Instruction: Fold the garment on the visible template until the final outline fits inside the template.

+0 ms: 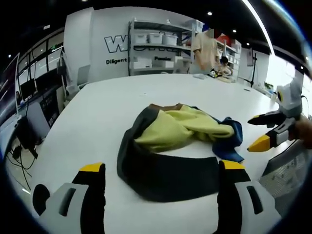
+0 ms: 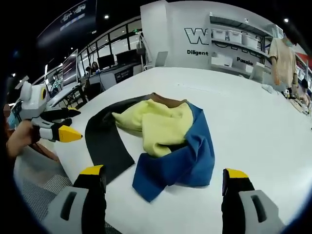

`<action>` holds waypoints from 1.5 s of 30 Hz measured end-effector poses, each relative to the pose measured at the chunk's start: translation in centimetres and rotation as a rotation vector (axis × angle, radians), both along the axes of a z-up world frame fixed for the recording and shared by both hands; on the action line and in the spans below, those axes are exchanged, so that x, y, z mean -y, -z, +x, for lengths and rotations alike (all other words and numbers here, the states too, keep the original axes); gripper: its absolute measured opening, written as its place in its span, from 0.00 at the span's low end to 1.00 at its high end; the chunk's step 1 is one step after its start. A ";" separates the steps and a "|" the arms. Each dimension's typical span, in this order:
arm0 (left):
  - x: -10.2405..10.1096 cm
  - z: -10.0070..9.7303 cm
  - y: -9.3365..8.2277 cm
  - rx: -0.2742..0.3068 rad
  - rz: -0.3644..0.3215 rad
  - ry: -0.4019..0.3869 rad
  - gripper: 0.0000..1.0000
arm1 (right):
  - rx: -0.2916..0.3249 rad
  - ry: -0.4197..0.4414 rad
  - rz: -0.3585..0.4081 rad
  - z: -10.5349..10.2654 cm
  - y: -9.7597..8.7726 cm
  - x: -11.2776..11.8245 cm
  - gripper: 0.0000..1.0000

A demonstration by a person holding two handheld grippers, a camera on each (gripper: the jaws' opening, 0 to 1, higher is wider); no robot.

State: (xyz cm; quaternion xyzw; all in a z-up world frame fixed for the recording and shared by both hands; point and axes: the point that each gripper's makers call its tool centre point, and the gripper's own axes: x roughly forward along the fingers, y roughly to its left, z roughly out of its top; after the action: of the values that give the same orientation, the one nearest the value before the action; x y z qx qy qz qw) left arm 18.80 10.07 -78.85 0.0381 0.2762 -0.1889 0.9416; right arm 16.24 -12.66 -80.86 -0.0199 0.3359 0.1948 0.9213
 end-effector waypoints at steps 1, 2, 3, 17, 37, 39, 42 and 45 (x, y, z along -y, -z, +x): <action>0.0 0.0 0.0 0.000 0.000 0.001 0.98 | 0.000 0.000 0.001 0.0 0.0 0.0 0.99; 0.0 0.0 0.0 -0.001 0.001 0.001 0.98 | 0.001 0.001 0.002 0.0 0.0 0.0 0.99; 0.0 0.0 0.0 -0.002 0.001 0.002 0.98 | 0.002 0.003 0.003 0.0 -0.1 0.0 0.99; -0.6 0.0 0.4 -0.024 0.002 -0.026 0.96 | 0.049 0.045 0.084 0.8 -1.6 0.5 0.91; -3.1 2.6 1.8 -0.120 0.038 -0.079 0.85 | 0.036 0.057 0.110 4.2 -2.2 1.2 0.66; -3.7 2.9 2.1 -0.143 0.039 -0.088 0.83 | 0.034 0.060 0.094 4.6 -2.1 1.5 0.61; -4.4 3.7 2.5 -0.150 0.042 -0.104 0.79 | 0.017 0.074 0.062 5.0 -1.4 2.2 0.53; -4.9 4.2 3.2 -0.173 0.064 -0.113 0.75 | -0.003 0.077 0.008 5.0 -0.6 2.9 0.43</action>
State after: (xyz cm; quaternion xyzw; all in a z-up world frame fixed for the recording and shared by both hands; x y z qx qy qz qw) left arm 22.99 14.95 -82.02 0.0360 0.3639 -0.1291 0.9217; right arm 21.24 -15.52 -80.25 -0.0030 0.3370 0.1603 0.9278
